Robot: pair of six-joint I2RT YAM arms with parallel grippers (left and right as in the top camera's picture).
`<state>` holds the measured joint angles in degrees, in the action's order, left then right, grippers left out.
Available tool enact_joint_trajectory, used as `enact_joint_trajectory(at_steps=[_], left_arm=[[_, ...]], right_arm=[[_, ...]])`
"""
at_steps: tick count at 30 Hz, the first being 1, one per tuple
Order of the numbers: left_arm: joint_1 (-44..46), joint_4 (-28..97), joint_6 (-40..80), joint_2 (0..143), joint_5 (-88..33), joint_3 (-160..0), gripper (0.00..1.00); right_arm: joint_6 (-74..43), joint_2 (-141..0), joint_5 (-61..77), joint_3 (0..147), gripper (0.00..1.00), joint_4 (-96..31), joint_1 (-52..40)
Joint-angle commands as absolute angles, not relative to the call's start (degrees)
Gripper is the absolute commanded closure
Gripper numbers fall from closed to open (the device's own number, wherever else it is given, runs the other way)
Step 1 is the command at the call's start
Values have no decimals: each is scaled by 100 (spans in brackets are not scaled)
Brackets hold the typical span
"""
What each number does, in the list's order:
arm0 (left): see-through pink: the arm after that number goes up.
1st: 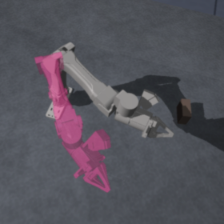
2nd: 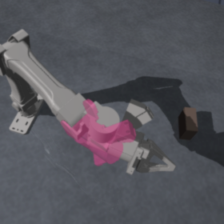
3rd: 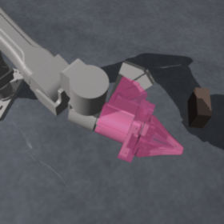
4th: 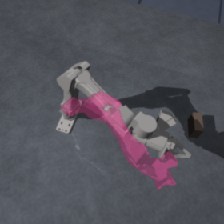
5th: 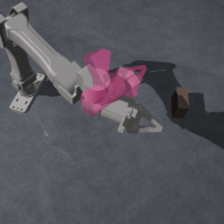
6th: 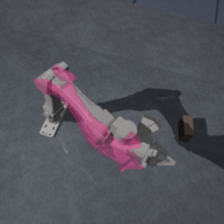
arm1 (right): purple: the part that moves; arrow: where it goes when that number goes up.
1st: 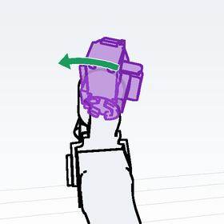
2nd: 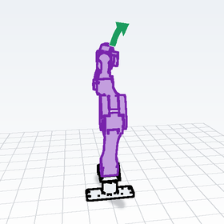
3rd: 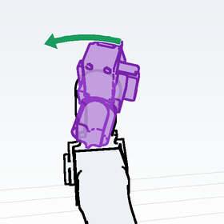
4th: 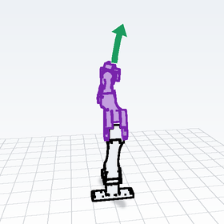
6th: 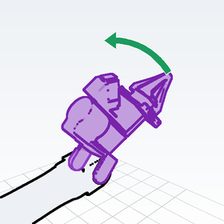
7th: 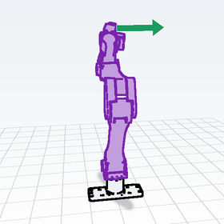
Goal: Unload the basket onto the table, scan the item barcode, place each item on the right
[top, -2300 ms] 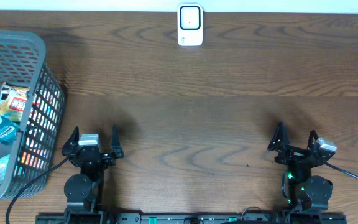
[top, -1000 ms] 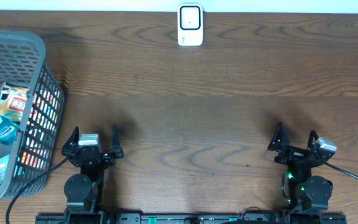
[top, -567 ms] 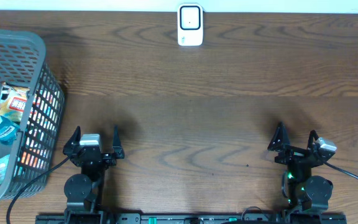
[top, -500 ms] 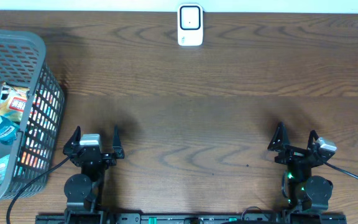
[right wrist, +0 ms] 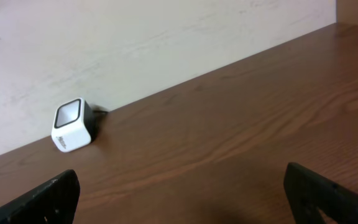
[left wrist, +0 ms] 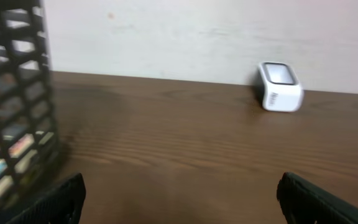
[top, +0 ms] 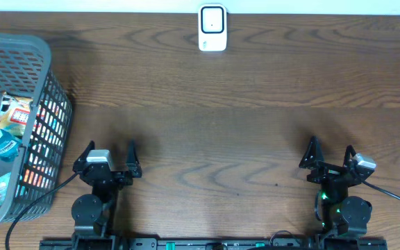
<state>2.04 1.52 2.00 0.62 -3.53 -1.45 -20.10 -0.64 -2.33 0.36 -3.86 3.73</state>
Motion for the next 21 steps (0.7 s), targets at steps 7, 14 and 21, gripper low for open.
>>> enact_joint_trajectory(at_steps=[7,14,21], left_arm=[[233,126,980,390,-1181,-1247,2],[233,207,1087,1745,-1420,-2751,2],[233,1492,1085,3684,-1299,-5122,2]], right_arm=[[-1922,-32,-242,32,1,-410,333],[-1922,-32,-242,32,1,-410,333],[-1922,-32,-242,32,1,-410,333]])
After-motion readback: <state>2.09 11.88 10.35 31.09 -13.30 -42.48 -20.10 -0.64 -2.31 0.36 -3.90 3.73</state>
